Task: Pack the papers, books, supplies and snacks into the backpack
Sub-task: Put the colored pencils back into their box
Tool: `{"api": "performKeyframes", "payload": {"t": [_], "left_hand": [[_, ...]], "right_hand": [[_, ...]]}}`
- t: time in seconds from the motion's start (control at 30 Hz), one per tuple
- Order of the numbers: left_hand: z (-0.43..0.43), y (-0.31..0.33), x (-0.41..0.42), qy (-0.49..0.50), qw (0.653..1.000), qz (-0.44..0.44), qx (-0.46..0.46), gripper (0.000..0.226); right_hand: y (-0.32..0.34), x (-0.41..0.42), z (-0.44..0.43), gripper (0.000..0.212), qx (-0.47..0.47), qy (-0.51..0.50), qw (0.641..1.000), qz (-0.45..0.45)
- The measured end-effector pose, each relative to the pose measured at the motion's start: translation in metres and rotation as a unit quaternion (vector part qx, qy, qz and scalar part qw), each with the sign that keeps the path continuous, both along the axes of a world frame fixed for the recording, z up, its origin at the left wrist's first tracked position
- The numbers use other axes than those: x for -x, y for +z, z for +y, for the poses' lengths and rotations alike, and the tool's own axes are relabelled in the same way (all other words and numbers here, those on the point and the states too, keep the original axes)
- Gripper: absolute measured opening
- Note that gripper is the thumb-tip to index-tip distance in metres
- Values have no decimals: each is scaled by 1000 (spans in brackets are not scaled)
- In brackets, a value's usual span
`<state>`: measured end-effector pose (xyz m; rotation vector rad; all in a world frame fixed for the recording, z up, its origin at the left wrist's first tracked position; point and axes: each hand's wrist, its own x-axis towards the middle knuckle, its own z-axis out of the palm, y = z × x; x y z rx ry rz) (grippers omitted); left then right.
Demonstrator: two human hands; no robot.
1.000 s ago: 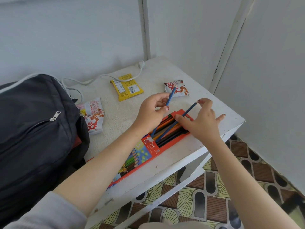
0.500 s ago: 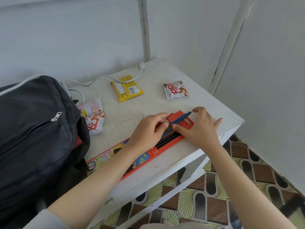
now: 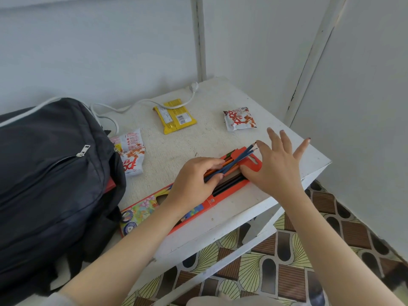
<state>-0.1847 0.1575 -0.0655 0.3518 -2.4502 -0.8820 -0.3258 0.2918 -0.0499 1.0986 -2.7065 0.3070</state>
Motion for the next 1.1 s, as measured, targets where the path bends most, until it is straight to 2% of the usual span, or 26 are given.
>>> {"api": "performKeyframes", "payload": {"t": [0.13,0.27,0.43,0.67,0.77,0.83,0.93,1.1], "left_hand": [[1,1,-1,4,1000,15,7,32],[1,1,-3,6,1000,22,9,30],[2,4,-1,-6,998,-3,58,28],[-3,-2,-7,-17,987,-53,153,31],[1,-1,-14,-22,980,-72,184,45],[3,-1,-16,-14,973,-101,207,53],[3,-4,-18,-13,971,-106,212,49],[2,-6,-19,3,983,-59,174,40]], "right_hand": [[-2,-1,0,57,49,3,998,34],[-1,8,5,38,117,-17,992,52],[-6,18,10,31,110,-41,993,5],[-18,20,12,25,122,-7,992,-14],[-21,17,15,28,114,19,993,-21],[-22,12,19,37,103,37,993,-38],[-23,6,23,44,103,54,992,-57],[-23,3,25,61,78,85,991,-73]]}}
